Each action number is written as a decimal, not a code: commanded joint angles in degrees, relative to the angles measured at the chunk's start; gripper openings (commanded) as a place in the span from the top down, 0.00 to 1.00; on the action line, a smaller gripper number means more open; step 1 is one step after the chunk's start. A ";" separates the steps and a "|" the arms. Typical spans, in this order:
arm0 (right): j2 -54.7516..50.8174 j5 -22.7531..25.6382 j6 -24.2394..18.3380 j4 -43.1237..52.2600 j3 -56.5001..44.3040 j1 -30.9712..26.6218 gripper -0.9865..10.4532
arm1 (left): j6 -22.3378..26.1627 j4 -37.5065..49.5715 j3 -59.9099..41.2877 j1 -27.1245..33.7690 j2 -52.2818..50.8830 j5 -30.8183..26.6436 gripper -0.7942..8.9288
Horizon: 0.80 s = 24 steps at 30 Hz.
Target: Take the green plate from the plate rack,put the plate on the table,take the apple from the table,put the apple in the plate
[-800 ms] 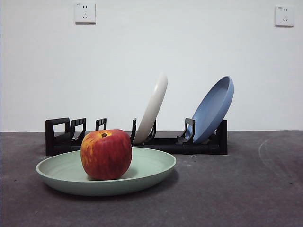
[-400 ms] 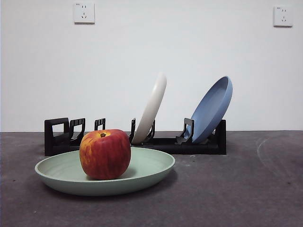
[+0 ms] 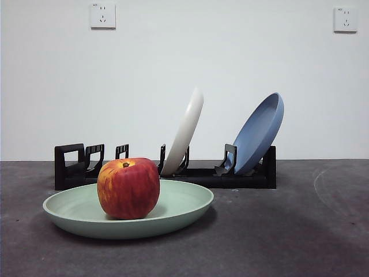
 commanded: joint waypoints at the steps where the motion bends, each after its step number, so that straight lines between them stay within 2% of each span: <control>1: -5.22 -0.20 0.83 2.69 -7.08 -1.95 0.91 | 0.68 0.42 -0.44 -0.15 0.02 -0.15 0.92; 5: -11.47 -0.17 1.25 2.43 -12.44 -4.24 0.91 | 0.68 0.42 -0.42 -0.15 0.02 -0.15 0.92; 11: -17.20 -0.13 1.27 2.03 -15.85 -4.42 0.91 | 0.68 0.42 -0.42 -0.13 0.02 -0.15 0.92; 18: -20.94 2.95 1.14 -4.59 -16.20 -5.01 0.91 | 0.68 0.42 -0.44 -0.15 0.02 -0.15 0.92; 21: -23.41 3.17 1.07 -8.50 -16.20 -5.01 0.91 | 0.68 0.42 -0.42 -0.15 0.02 -0.15 0.92; 24: -24.98 3.26 1.05 -8.59 -16.20 -5.01 0.91 | 0.68 0.42 -0.42 -0.13 0.02 -0.15 0.92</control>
